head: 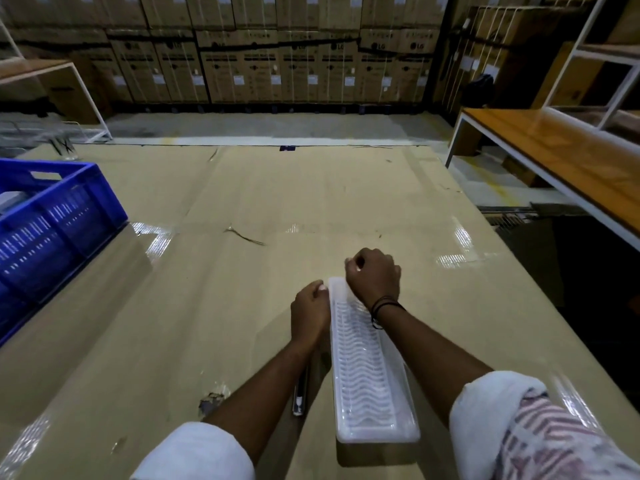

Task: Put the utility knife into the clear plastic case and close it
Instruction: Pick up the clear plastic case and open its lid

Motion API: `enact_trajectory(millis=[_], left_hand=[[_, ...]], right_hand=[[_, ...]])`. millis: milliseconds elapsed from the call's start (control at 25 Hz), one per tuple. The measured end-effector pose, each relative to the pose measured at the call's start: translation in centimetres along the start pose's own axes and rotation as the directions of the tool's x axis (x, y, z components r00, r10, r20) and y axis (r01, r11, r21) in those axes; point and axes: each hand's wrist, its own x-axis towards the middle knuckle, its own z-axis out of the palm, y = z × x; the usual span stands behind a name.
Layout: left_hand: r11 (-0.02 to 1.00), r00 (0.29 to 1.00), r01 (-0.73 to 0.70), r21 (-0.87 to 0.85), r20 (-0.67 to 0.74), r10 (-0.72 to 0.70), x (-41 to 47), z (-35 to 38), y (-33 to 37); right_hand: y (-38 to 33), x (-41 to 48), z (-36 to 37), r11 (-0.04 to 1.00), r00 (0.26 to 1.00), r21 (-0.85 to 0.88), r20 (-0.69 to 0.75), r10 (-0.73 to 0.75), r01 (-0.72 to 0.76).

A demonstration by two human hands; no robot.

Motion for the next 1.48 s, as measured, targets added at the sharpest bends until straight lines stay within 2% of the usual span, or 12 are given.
enact_trajectory(millis=[80,160,480,640,800,1000,1160,1320,1480], left_hand=[[0.998,1.000,0.005,0.064,0.006,-0.005,0.6,0.3,0.7],[0.994,1.000,0.000,0.114,0.024,-0.002,1.3,0.8,1.0],[0.988,0.998,-0.064,0.139,0.002,0.065,1.2,2.1,0.2],[0.990,0.998,-0.057,0.129,-0.004,0.058,1.1,2.1,0.1],[0.991,0.999,-0.052,0.122,0.006,0.052,1.2,2.2,0.0],[0.990,0.999,-0.022,0.136,0.032,0.018,0.3,0.8,0.9],[0.990,0.999,-0.035,0.135,0.035,0.031,-3.1,-1.5,-0.2],[0.997,0.994,0.023,0.069,0.105,-0.030,-6.9,-2.1,-0.7],[0.995,0.996,-0.070,0.072,0.057,0.066,-8.3,-1.7,-0.8]], right_hand=[[1.8,0.2,-0.6,0.987,0.996,-0.136,-0.019,0.089,-0.091],[3.3,0.0,-0.5,0.975,0.992,-0.183,0.001,0.127,-0.125],[3.4,-0.2,0.3,0.984,0.992,-0.127,-0.024,0.123,-0.125],[3.1,-0.3,0.3,0.993,0.995,-0.100,-0.086,0.048,-0.056],[3.5,-0.1,0.4,0.992,0.993,-0.047,-0.017,0.120,-0.121],[4.3,-1.2,-1.5,0.966,0.981,0.176,0.062,0.182,-0.190],[6.2,-5.7,-4.3,0.950,0.967,0.202,0.139,0.213,-0.238],[6.9,-9.9,-4.9,0.947,0.956,0.174,0.163,0.244,-0.271],[6.6,-10.6,-4.4,0.967,0.975,0.148,0.110,0.191,-0.206]])
